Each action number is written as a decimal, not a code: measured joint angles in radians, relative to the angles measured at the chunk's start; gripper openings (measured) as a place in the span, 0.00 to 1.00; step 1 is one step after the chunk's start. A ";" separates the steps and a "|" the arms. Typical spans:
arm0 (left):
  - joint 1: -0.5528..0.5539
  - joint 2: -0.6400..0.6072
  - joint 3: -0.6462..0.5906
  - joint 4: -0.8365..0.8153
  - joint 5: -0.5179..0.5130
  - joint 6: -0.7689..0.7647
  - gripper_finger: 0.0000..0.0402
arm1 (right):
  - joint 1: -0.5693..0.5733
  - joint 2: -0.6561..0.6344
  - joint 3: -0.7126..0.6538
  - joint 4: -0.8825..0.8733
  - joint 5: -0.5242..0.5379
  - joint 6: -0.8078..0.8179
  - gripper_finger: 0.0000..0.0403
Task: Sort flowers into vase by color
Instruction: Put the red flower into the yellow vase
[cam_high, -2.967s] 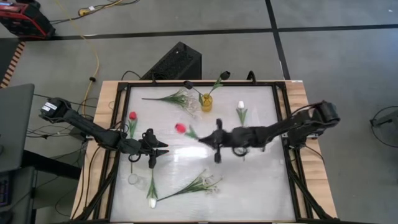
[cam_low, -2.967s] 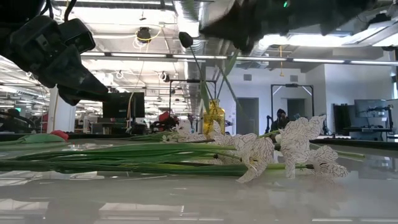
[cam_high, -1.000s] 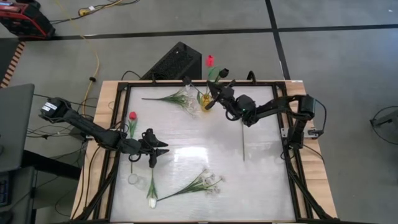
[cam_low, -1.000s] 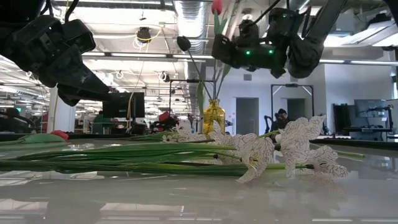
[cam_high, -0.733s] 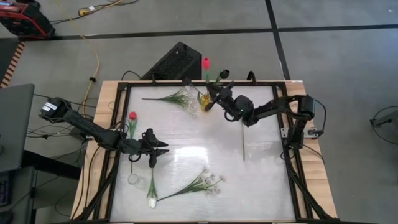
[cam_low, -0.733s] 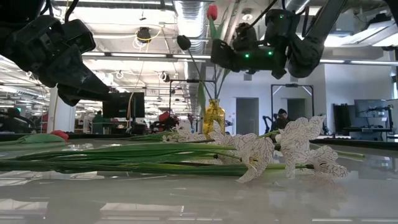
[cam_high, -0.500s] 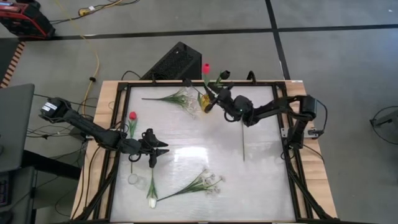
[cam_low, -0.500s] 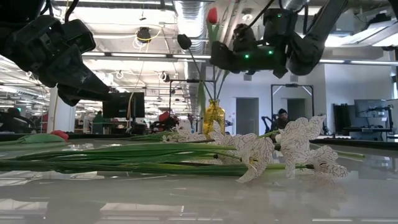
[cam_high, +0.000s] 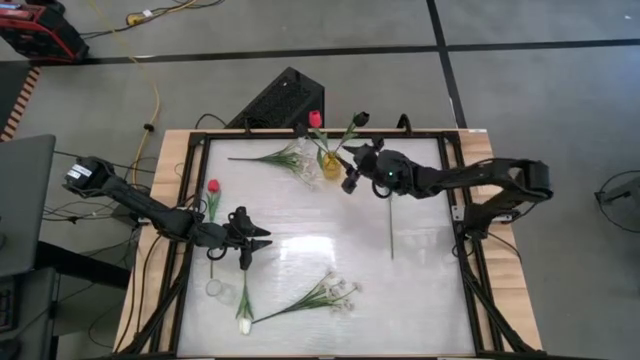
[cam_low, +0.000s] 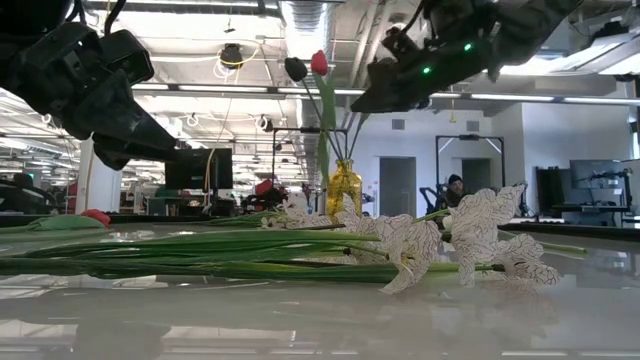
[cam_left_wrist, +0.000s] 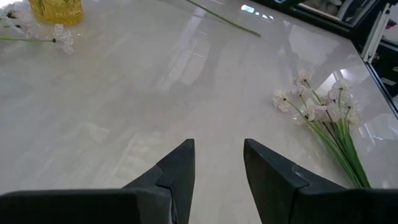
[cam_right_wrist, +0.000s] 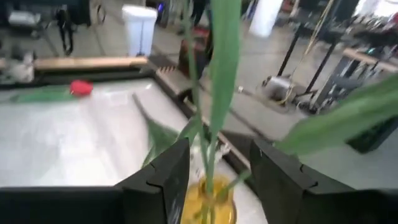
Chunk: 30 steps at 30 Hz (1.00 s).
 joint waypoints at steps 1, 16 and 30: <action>0.000 0.000 0.000 0.000 0.007 0.000 0.31 | 0.008 -0.022 0.000 -0.035 -0.021 0.009 0.49; 0.005 0.000 0.115 -0.322 0.261 0.076 0.31 | 0.275 -0.135 0.000 -0.066 -0.226 0.014 0.49; 0.131 0.000 0.457 -1.288 0.045 -0.409 0.31 | 0.375 -0.135 0.000 -0.070 -0.212 0.105 0.49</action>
